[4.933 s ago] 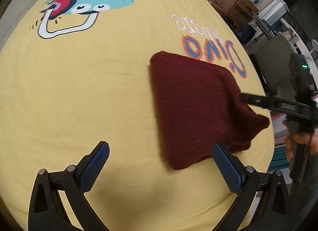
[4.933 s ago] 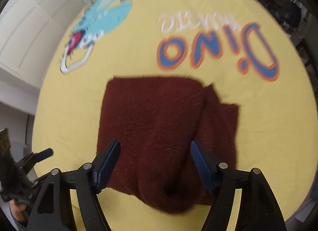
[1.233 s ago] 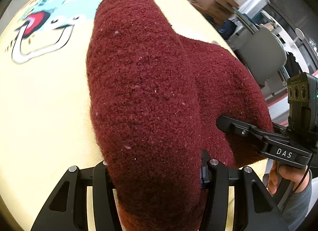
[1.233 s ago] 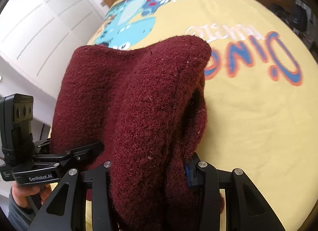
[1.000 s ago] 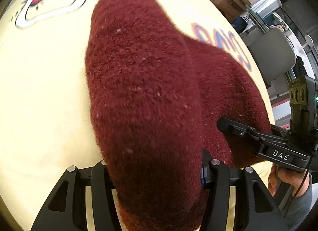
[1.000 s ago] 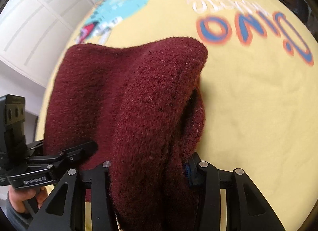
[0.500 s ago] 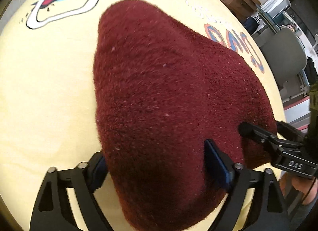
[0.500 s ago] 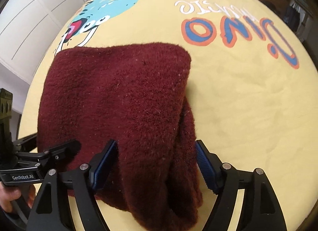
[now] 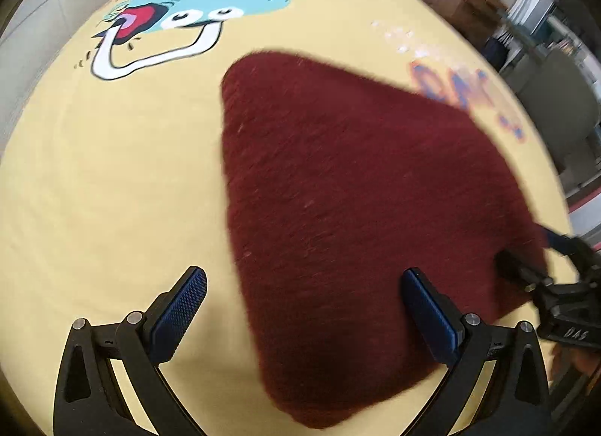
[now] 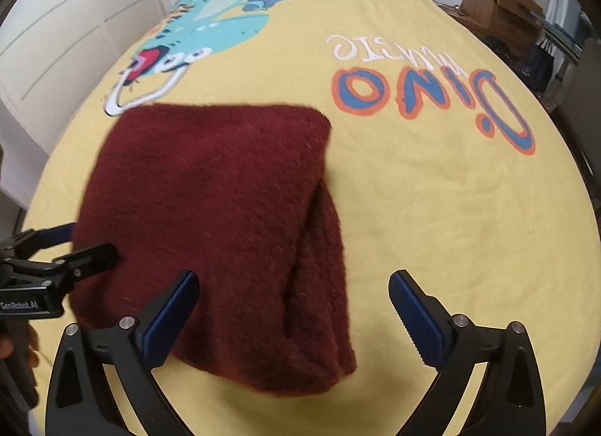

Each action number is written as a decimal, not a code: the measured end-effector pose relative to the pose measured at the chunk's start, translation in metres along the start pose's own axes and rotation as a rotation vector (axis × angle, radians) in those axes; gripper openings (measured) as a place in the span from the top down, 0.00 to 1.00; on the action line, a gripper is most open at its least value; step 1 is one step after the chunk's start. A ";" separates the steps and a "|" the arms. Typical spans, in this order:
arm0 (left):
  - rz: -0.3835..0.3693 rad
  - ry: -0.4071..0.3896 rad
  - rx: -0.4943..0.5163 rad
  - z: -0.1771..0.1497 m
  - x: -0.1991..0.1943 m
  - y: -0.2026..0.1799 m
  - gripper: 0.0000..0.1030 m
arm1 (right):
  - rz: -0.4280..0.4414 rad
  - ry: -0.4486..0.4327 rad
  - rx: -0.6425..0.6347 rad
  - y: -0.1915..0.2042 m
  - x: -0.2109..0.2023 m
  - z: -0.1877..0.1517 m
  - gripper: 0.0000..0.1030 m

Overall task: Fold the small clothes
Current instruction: 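Lower the folded bundle onto the bed and open both tools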

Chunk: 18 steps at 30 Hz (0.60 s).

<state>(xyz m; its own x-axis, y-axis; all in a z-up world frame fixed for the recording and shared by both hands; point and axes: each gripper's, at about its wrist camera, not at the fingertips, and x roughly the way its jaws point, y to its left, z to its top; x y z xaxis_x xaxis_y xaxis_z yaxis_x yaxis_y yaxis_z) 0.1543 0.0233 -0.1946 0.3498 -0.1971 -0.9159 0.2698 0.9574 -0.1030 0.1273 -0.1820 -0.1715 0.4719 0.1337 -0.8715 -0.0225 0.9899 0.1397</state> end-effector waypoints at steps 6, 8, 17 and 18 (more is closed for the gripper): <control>-0.042 0.006 -0.028 -0.013 0.022 0.015 0.00 | 0.012 0.034 0.010 -0.020 0.028 -0.022 0.01; -0.056 -0.007 -0.039 -0.016 0.024 0.018 0.00 | 0.047 0.028 0.035 -0.027 0.033 -0.029 0.01; -0.095 -0.012 -0.115 -0.015 0.002 0.021 0.01 | 0.046 0.005 0.050 -0.024 0.024 -0.032 0.01; -0.083 -0.025 -0.108 -0.015 -0.006 0.019 0.01 | 0.039 0.002 0.045 -0.022 0.019 -0.031 0.01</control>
<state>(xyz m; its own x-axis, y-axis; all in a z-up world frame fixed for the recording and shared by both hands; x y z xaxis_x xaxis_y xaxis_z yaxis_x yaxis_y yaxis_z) 0.1435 0.0462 -0.1972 0.3531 -0.2803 -0.8926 0.2009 0.9545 -0.2202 0.1095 -0.1994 -0.2057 0.4697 0.1724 -0.8659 -0.0011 0.9809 0.1947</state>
